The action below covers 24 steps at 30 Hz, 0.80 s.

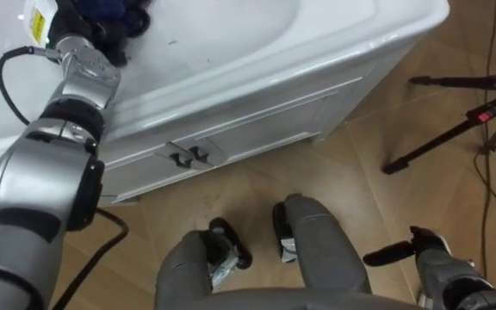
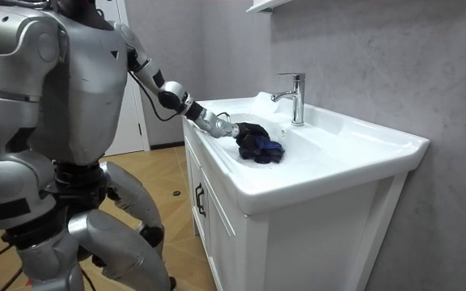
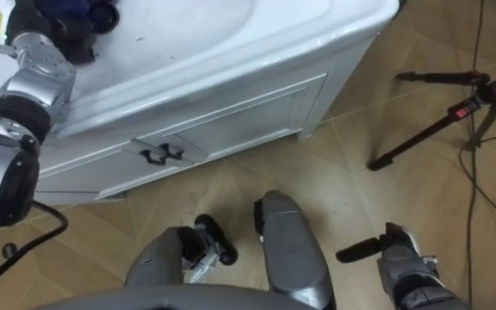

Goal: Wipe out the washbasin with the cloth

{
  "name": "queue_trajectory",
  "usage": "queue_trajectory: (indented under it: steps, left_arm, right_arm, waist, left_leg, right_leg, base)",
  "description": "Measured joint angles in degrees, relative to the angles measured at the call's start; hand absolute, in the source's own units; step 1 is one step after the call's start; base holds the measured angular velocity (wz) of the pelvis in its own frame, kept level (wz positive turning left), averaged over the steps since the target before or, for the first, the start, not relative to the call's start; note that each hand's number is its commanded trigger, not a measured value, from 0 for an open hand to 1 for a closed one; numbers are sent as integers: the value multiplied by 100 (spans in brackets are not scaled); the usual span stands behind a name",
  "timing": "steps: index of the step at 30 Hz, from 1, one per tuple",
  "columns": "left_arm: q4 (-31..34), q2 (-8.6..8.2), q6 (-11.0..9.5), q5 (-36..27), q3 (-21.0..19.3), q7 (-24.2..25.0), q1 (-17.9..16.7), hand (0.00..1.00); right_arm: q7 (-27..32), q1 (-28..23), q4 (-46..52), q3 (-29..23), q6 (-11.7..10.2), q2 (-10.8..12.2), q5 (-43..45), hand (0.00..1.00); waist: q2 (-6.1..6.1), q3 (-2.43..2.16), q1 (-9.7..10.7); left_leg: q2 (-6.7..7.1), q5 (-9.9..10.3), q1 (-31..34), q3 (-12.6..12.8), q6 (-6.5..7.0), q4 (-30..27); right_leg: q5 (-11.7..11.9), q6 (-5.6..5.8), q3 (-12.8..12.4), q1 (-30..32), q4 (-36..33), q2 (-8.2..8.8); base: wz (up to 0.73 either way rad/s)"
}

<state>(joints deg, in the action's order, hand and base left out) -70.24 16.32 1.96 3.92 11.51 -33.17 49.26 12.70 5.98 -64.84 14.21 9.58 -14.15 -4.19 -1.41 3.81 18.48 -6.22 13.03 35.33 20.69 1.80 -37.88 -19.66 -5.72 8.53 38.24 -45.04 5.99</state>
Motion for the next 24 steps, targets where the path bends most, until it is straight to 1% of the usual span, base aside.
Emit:
queue_trajectory:
  steps: [1,2,3,5,6,8,9,10,11,13,16,18,19,20,21,23,24]
  left_arm:
    - [16,-17,-9,0,5,-9,27,100]
    - [86,-46,-18,0,7,-20,65,100]
    - [160,-69,-20,-3,7,-43,95,100]
    - [226,-104,-20,-118,12,-70,140,100]
    - [256,-122,-3,-217,45,-109,188,100]
    - [264,-154,44,-217,73,-130,263,100]
    - [271,-167,71,-229,134,-161,299,100]
    - [272,-168,89,-275,229,-172,319,100]
    - [272,-168,91,-332,279,-174,306,100]
    - [290,-172,107,-440,415,-220,336,100]
    - [376,-176,142,-495,468,-246,351,100]
    - [494,-177,137,-670,503,-268,345,100]
    - [539,-178,138,-719,504,-268,340,100]
    - [626,-180,138,-834,511,-268,326,100]
    - [737,-183,161,-860,528,-266,314,100]
    - [977,-184,197,-910,576,-238,296,100]
    - [1115,-184,196,-1003,687,-214,278,100]
  right_arm:
    - [42,1,52,32,-3,11,37,0]
    - [87,1,120,43,-17,52,87,0]
    - [106,-7,222,92,-13,69,163,0]
    - [150,-36,333,160,1,71,275,0]
    - [188,-36,384,245,13,69,276,0]
    - [220,-39,496,339,46,71,276,0]
    - [223,-38,529,375,45,71,275,0]
    - [248,-39,574,390,43,71,275,0]
    - [276,-39,594,412,41,70,275,0]
    - [335,-40,676,489,42,63,275,0]
    - [383,-29,746,527,-28,63,245,0]
    - [451,-34,770,532,-91,58,249,0]
    - [467,-34,778,539,-98,54,245,0]
    - [467,-34,780,562,-116,54,241,0]
    - [469,-33,855,577,-123,47,248,0]
    - [470,-61,979,594,-161,51,253,0]
    - [470,-59,1008,593,-207,55,253,0]
  waist:
    - [15,4,12]
    - [51,-2,16]
    - [71,6,39]
    - [75,2,42]
    - [74,1,42]
    - [69,-1,41]
    - [59,-4,48]
    - [10,-29,61]
    - [22,-21,72]
    - [-4,-35,74]
    - [-44,-30,67]
    - [-114,-28,56]
    - [-129,-21,47]
    - [-143,-14,42]
    - [-185,-38,43]
    - [-208,-46,48]
    - [-215,-48,47]
  left_leg:
    - [1,10,19,-1,18,0]
    - [1,13,71,-5,42,-5]
    - [3,15,120,-15,55,-16]
    - [-10,29,200,-29,89,-78]
    - [-11,62,254,-29,143,-117]
    - [-16,99,325,-35,199,-184]
    - [-19,118,354,-42,221,-178]
    - [-15,158,372,-45,232,-177]
    - [-11,163,379,-45,237,-176]
    - [2,169,409,-45,249,-177]
    - [12,178,448,-33,264,-181]
    - [21,178,505,-35,269,-180]
    - [26,176,520,-34,271,-179]
    - [55,170,542,-34,279,-174]
    - [90,161,583,-35,284,-171]
    - [118,143,637,-14,313,-174]
    - [124,137,650,-7,327,-173]
  right_leg:
    - [6,4,0,37,0,-1]
    - [19,11,0,81,-1,-1]
    - [30,14,13,105,0,0]
    - [40,21,18,169,-17,-4]
    - [34,36,16,203,-54,-1]
    - [26,63,10,260,-103,2]
    - [31,83,10,281,-107,1]
    - [35,99,10,293,-119,8]
    - [38,110,8,299,-120,13]
    - [51,136,-9,358,-121,15]
    - [65,161,-34,414,-122,15]
    - [69,173,-47,476,-122,14]
    - [70,174,-49,493,-126,18]
    - [62,174,-50,530,-168,48]
    - [47,171,-45,587,-215,96]
    - [28,174,-43,627,-282,147]
    - [25,169,-28,643,-292,169]
  base:
    - [0]
    - [0]
    - [3]
    - [6]
    - [4]
    - [2]
    - [0]
    - [0]
    - [0]
    - [0]
    - [-1]
    - [0]
    - [0]
    - [8]
    - [12]
    - [10]
    - [5]
